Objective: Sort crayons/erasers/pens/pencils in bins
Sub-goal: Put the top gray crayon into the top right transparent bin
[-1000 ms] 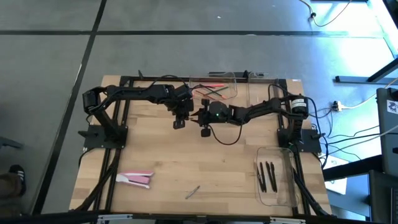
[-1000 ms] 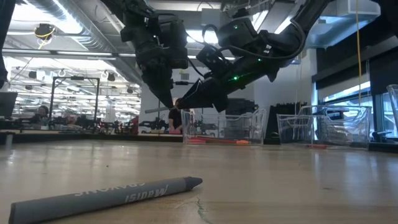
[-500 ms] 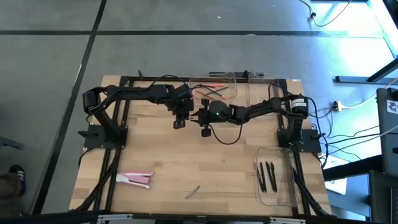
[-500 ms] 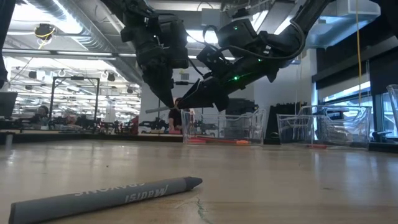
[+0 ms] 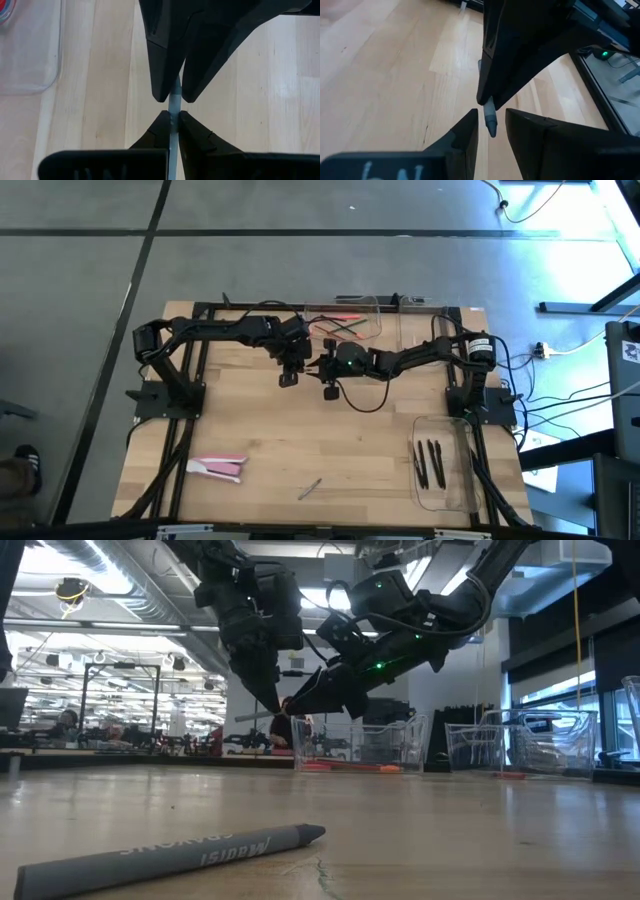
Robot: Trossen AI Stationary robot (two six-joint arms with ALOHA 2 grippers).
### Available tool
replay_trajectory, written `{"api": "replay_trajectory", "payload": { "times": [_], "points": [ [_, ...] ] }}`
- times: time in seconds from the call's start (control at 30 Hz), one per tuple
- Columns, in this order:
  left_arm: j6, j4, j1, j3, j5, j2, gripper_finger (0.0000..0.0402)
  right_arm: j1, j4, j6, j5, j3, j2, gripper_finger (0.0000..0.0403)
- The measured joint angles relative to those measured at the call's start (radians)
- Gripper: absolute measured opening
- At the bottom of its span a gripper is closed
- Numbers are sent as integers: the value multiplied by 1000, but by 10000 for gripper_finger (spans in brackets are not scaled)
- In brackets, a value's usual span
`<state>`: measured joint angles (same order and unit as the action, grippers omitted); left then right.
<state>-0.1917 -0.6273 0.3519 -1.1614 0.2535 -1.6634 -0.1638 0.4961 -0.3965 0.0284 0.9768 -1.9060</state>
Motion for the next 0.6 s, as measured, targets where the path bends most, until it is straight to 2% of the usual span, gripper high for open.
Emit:
{"api": "replay_trajectory", "payload": {
  "times": [0.23,0.6],
  "points": [
    [0,0,0,0,0,0,11,0,0,2,0,0,0,100],
    [0,0,0,0,-1,0,11,0,0,9,0,0,0,73]
  ]
}}
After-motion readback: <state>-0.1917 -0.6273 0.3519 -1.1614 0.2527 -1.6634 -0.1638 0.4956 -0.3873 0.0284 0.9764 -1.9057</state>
